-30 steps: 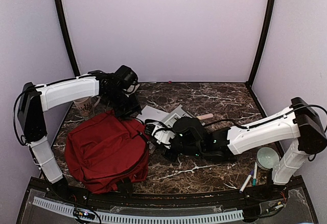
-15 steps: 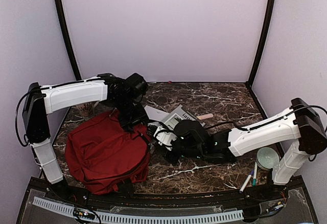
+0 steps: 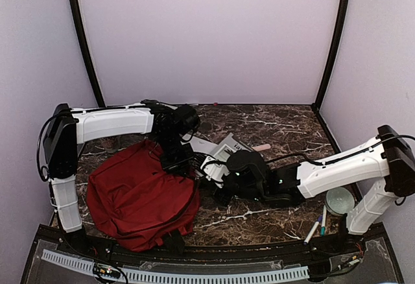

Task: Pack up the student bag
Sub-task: Hold the student bag at the center of the board, then unzip the largest pocket of the student bag, then hold the student bag at the center of the board, then unzip the largest pocket of the student bag, then place the largest pocket of the student bag, then hold the student bag at the center of the board.

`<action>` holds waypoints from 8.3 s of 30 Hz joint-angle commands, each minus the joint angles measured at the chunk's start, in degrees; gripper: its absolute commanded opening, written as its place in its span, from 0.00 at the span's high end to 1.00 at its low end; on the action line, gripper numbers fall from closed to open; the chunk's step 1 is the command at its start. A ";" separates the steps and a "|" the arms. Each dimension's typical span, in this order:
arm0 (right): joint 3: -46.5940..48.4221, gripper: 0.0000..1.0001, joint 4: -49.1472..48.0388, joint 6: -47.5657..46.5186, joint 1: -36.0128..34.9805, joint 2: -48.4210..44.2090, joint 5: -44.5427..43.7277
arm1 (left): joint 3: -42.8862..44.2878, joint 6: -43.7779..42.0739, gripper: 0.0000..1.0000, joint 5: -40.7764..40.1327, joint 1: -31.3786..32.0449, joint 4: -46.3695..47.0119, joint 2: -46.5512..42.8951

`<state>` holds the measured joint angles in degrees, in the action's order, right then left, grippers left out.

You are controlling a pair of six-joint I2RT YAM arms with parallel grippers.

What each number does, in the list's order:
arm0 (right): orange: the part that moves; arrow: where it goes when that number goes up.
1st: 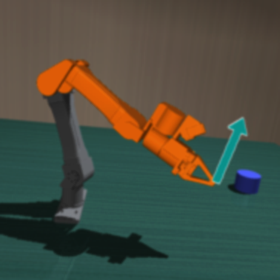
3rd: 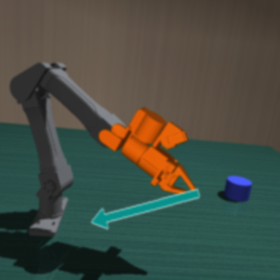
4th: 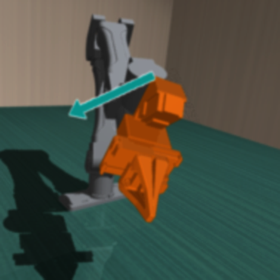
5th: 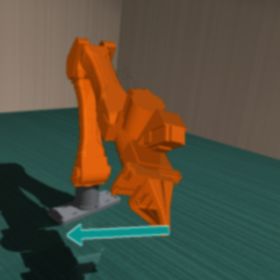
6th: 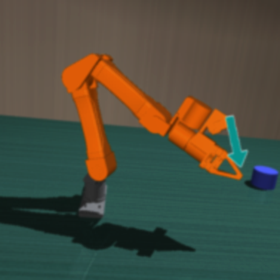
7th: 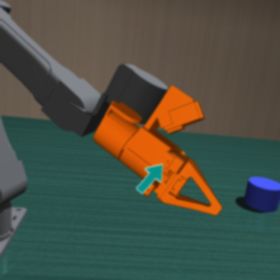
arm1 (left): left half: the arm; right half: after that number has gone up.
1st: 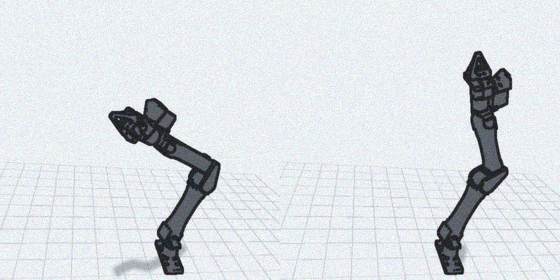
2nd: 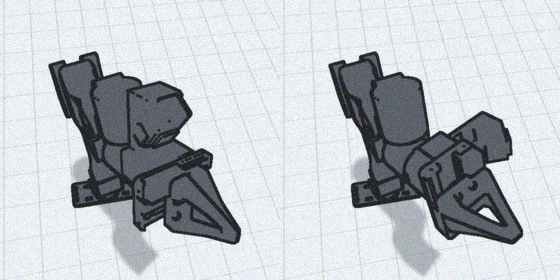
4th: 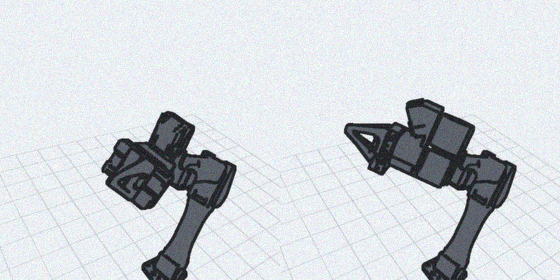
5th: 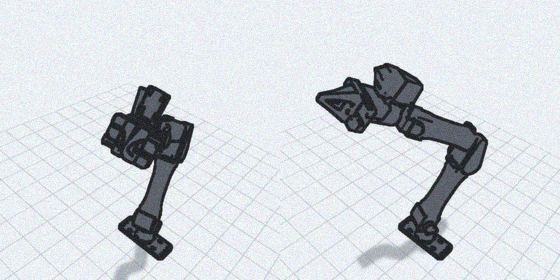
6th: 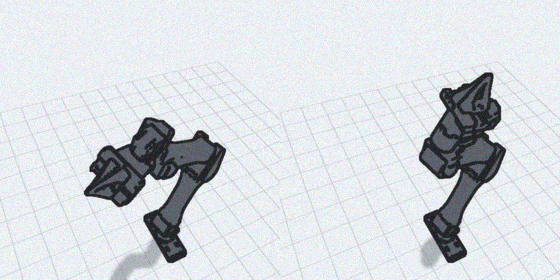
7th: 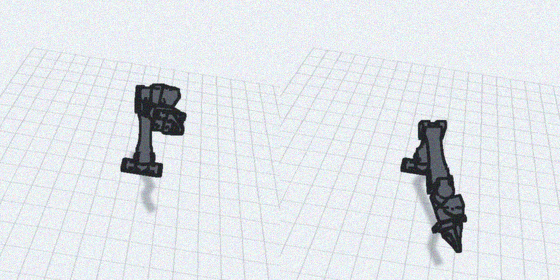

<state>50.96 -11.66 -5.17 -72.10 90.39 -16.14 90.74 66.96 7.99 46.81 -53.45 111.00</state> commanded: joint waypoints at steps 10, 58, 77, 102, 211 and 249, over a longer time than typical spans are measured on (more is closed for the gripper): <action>0.22 1.00 5.82 0.29 -1.67 -3.55 1.73 | 11.21 -2.19 1.00 -5.49 -2.24 -5.53 2.47; 0.76 1.00 14.62 10.83 -6.94 -10.49 -8.83 | -9.88 -7.09 0.51 -13.29 -2.97 10.48 -18.25; -1.21 1.00 10.14 9.43 -6.96 -11.29 -10.65 | -2.03 -13.23 0.49 -2.90 7.66 11.55 -10.47; -3.36 1.00 10.09 9.30 -7.09 -14.21 -3.57 | 5.11 -18.01 1.00 -7.16 11.20 0.51 -3.07; 27.54 0.00 48.32 46.36 17.26 -1.57 25.55 | -8.32 8.74 0.55 -17.58 25.38 -17.64 -40.16; 37.87 0.99 32.39 51.38 19.45 20.58 50.77 | 7.56 12.74 0.56 -12.44 33.49 -20.64 -24.96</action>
<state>88.09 24.73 45.39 -52.45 110.98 33.71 96.99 77.38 -7.05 78.61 -72.66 84.31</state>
